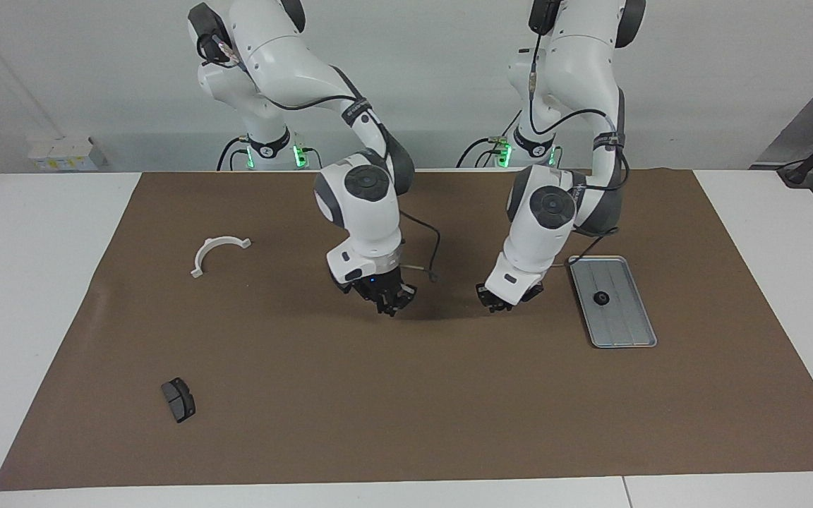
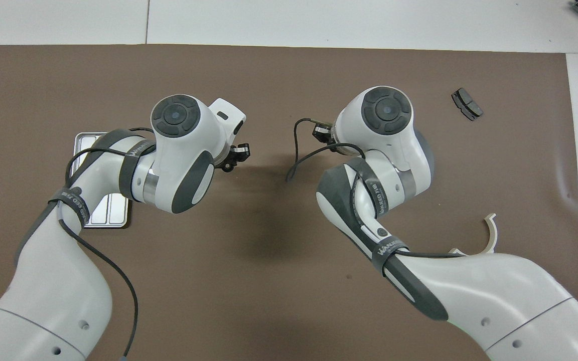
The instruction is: Pick bearing gear from pile to tray
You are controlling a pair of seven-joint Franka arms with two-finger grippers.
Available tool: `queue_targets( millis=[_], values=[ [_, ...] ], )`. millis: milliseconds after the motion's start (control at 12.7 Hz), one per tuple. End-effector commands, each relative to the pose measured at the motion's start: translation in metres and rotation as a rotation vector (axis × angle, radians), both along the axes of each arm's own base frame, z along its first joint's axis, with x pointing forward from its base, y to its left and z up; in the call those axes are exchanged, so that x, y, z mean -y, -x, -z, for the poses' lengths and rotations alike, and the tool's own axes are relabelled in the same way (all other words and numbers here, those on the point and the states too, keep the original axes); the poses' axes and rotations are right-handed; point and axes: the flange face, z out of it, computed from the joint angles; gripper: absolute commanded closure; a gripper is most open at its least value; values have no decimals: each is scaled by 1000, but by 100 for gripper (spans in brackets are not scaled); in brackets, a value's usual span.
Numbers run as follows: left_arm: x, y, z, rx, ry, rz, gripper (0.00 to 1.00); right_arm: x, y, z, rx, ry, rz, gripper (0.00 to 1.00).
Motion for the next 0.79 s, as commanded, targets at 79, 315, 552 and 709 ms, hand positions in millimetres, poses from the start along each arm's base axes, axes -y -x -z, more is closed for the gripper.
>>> queue_targets(
  millis=[79,315,552,709],
  values=[
    [-94,-1,-18,-66,10,159,81,-42,22,20,1,-32,-8,100],
    [-183,7,-18,-63,37,282,81,-67,43,32,-10,-23,-48,96],
    [-255,14,-11,-38,56,383,81,-72,48,32,3,-21,-67,51],
    [-285,28,1,15,46,419,78,-73,43,26,15,-27,-65,31]
  ],
)
